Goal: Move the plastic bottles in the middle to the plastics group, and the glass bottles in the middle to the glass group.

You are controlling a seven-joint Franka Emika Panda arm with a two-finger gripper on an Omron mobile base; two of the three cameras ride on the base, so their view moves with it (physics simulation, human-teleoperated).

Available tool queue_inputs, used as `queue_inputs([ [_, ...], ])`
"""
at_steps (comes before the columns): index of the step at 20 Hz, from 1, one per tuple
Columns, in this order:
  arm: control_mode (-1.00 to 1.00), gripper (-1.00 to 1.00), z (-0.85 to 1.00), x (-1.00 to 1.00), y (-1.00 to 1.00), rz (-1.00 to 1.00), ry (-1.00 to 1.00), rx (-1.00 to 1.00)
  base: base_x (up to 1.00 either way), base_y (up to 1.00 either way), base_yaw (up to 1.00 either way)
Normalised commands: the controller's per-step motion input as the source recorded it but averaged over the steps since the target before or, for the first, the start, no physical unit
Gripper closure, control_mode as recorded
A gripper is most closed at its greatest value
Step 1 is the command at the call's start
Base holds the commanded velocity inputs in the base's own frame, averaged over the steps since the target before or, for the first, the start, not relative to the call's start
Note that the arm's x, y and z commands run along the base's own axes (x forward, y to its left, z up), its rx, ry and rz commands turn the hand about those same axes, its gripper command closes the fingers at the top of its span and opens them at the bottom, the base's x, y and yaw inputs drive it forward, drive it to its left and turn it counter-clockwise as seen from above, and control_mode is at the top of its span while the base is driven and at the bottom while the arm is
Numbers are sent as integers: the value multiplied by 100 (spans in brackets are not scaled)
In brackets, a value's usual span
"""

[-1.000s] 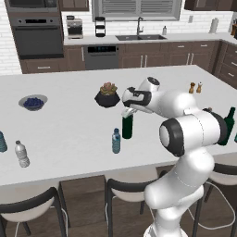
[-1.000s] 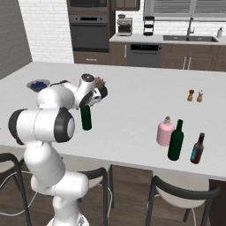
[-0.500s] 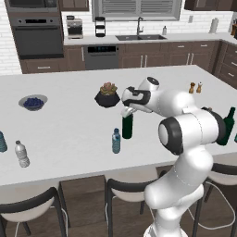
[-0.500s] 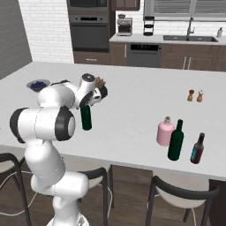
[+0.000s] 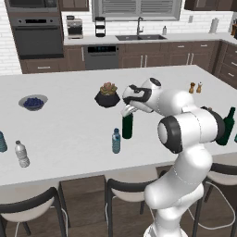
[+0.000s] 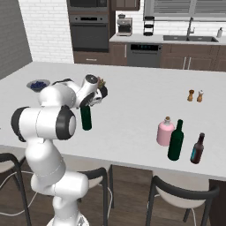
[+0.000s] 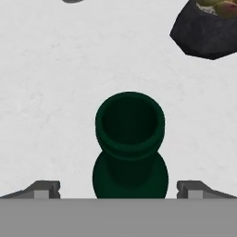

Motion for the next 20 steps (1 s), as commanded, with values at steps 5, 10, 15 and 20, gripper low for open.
queue_inputs([
  [5, -100, -100, -11, 0, 0, 0, 0, 2, 0, 0, 0],
  [10, -100, -100, -4, 1, 0, 0, 0, 0, 0, 0, 0],
  [15, -100, -100, 0, 7, 0, 0, 0, 0, 0, 0, 0],
  [20, -100, -100, -3, 9, 0, 0, -1, 0, 0, 0, 0],
])
